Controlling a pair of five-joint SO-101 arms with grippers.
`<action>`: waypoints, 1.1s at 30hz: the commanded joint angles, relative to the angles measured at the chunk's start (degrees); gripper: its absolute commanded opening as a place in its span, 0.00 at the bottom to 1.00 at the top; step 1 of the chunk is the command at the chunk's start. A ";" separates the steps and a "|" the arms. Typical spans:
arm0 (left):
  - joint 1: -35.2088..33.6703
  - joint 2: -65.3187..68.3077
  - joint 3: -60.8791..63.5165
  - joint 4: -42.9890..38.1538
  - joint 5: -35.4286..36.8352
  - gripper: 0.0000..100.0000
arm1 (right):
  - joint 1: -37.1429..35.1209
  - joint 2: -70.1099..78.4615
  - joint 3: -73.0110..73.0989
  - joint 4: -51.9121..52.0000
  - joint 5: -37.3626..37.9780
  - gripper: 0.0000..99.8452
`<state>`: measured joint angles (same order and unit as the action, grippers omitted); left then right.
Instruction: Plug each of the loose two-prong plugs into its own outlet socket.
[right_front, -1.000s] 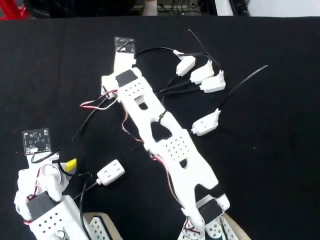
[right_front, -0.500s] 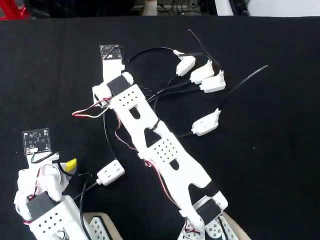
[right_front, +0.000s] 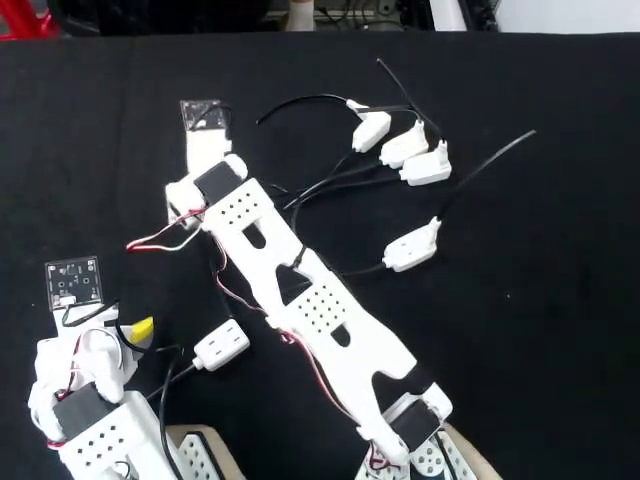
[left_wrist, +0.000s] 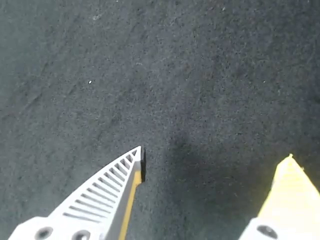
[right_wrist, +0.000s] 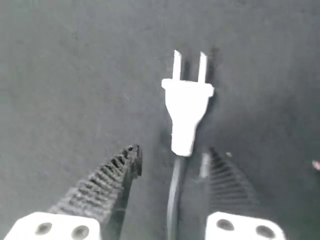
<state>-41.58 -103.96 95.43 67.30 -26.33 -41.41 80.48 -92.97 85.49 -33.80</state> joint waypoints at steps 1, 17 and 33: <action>0.57 -0.44 -0.22 -0.79 -0.26 0.40 | 0.18 -2.77 -0.75 -4.92 0.26 0.23; 0.57 -0.44 -0.22 -0.70 -0.26 0.40 | 0.97 0.22 -0.04 -0.53 12.66 0.13; 0.22 -0.35 -0.22 -0.70 -0.26 0.40 | 0.26 -6.46 -2.95 7.47 17.85 0.20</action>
<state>-41.58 -103.96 95.43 67.30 -26.33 -41.67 79.43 -93.41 91.56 -16.57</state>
